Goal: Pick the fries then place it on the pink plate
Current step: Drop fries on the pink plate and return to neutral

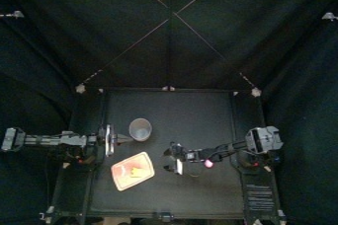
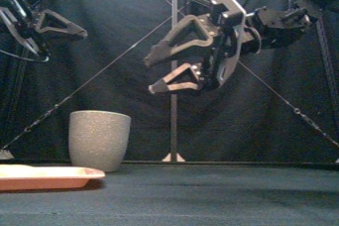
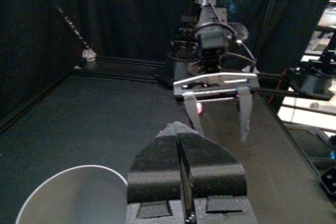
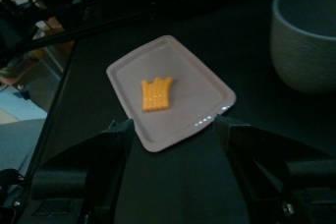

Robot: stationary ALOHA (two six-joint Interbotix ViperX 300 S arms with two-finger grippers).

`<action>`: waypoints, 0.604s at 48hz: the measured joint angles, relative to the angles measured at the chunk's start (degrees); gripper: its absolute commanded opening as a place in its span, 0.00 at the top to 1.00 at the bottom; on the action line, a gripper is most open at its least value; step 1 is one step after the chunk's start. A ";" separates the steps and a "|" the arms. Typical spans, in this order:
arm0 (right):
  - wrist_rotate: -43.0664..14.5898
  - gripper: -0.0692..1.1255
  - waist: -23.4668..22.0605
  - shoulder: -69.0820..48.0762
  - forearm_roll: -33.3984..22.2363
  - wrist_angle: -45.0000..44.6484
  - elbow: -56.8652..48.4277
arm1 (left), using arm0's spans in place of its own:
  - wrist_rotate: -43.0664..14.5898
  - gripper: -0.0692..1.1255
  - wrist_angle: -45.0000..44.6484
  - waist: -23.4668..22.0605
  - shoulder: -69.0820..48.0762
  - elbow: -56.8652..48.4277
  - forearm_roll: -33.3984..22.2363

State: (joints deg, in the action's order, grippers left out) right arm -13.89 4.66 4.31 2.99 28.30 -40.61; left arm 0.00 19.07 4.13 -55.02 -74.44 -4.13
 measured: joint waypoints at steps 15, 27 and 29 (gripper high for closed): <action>0.53 0.13 -8.00 -16.70 -0.70 0.53 -10.28 | 0.00 0.95 -0.09 -0.09 -0.09 -0.09 0.00; 0.44 0.13 -9.84 -30.41 -3.08 0.62 -16.17 | -0.09 0.95 0.00 -0.09 -0.09 -0.09 0.09; -0.09 0.13 -9.93 -31.82 -3.08 0.62 -17.14 | -0.09 0.95 0.00 -0.09 -0.09 -0.09 0.09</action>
State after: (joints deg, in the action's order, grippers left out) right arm -13.97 -5.27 -27.51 -0.09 28.92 -57.74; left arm -0.09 19.07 4.04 -55.11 -74.53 -4.04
